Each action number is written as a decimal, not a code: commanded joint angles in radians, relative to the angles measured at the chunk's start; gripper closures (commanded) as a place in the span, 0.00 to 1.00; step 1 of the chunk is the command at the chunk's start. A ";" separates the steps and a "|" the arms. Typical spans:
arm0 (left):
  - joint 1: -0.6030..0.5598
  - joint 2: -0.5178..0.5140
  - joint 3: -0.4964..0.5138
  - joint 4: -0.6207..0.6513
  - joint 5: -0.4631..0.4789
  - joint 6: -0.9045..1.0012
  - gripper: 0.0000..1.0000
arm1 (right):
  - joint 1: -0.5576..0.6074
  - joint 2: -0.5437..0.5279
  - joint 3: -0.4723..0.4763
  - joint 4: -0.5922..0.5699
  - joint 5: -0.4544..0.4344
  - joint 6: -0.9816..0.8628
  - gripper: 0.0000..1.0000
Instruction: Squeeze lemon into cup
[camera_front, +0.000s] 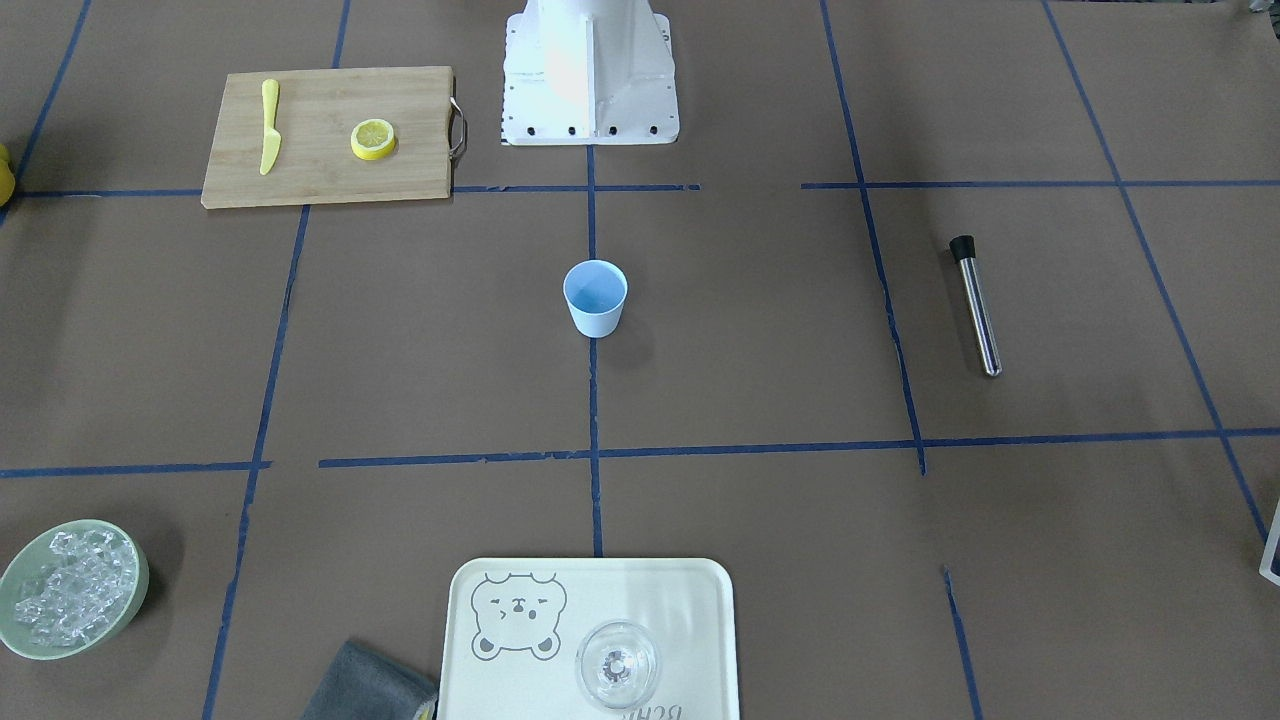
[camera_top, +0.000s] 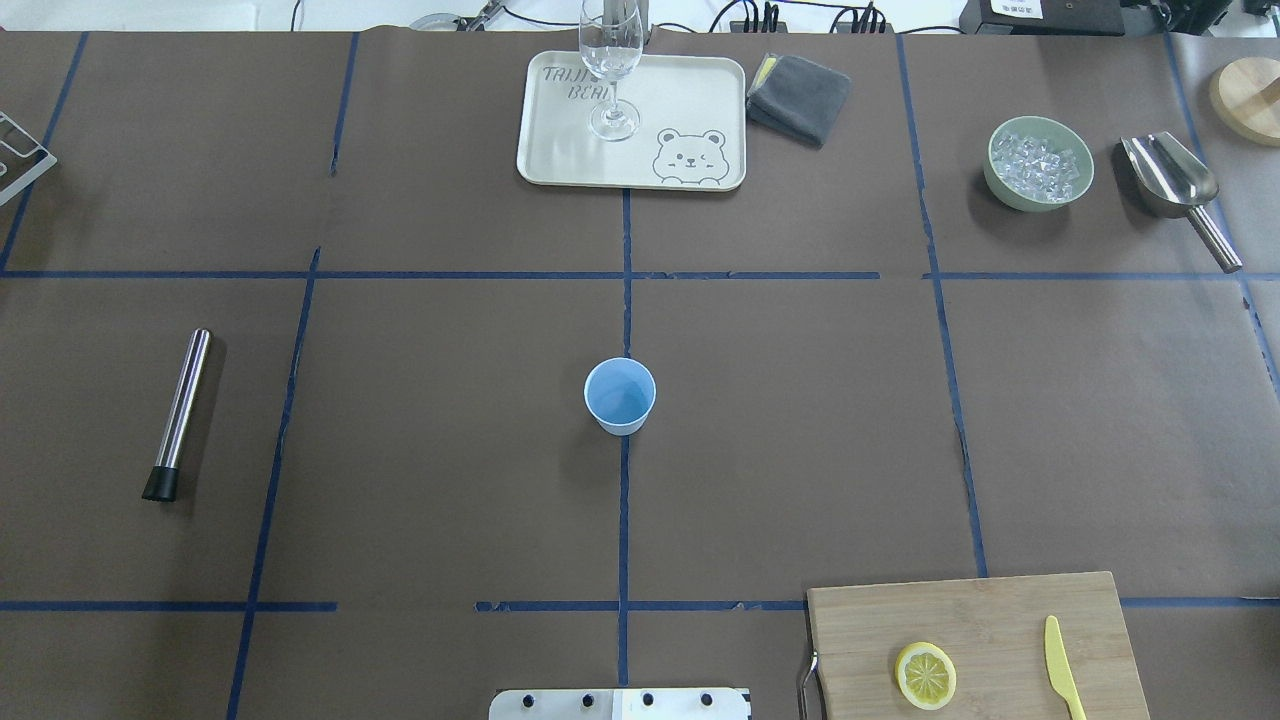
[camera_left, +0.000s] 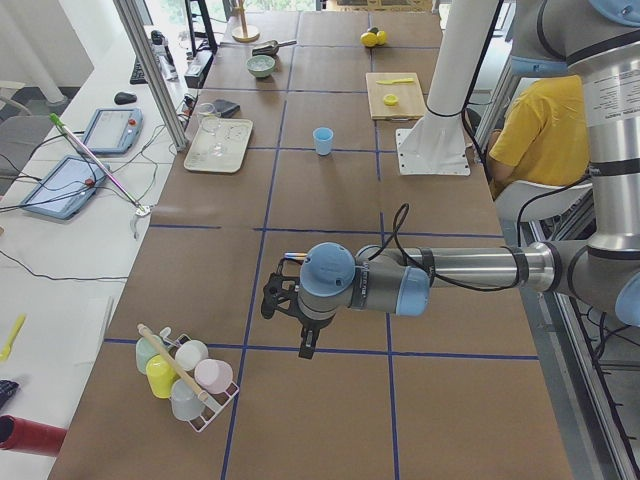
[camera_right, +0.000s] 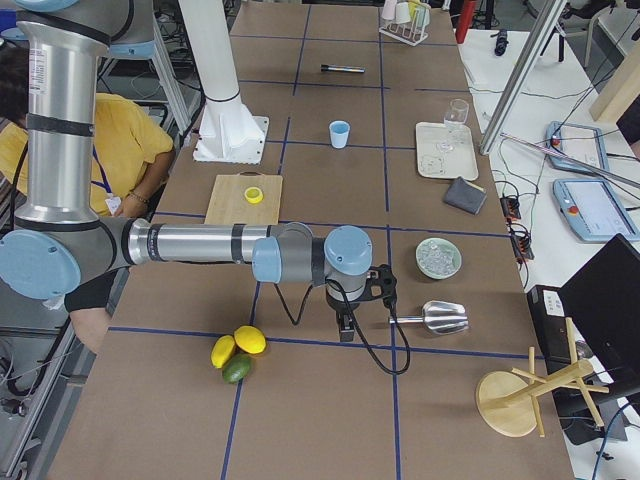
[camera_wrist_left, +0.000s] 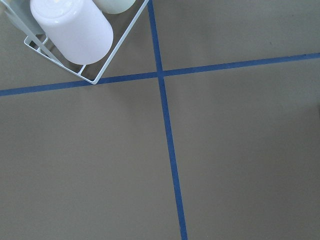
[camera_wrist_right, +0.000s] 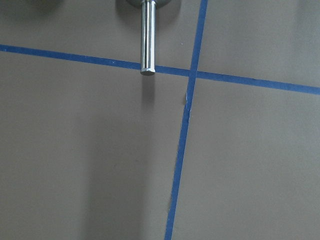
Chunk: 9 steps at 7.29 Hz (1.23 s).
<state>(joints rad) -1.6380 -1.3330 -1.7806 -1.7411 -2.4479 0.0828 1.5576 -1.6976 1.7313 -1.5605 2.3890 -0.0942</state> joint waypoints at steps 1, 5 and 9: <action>0.001 0.002 -0.034 0.002 -0.005 0.005 0.00 | -0.001 -0.005 0.001 0.002 0.005 0.004 0.00; 0.003 0.008 -0.030 0.003 0.004 0.005 0.00 | -0.001 -0.005 -0.001 0.000 0.009 0.005 0.00; 0.004 0.012 -0.034 0.002 0.006 0.006 0.00 | -0.008 -0.008 0.020 0.003 0.012 0.017 0.00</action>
<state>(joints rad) -1.6347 -1.3227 -1.8131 -1.7391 -2.4422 0.0890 1.5539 -1.7052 1.7390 -1.5582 2.4004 -0.0846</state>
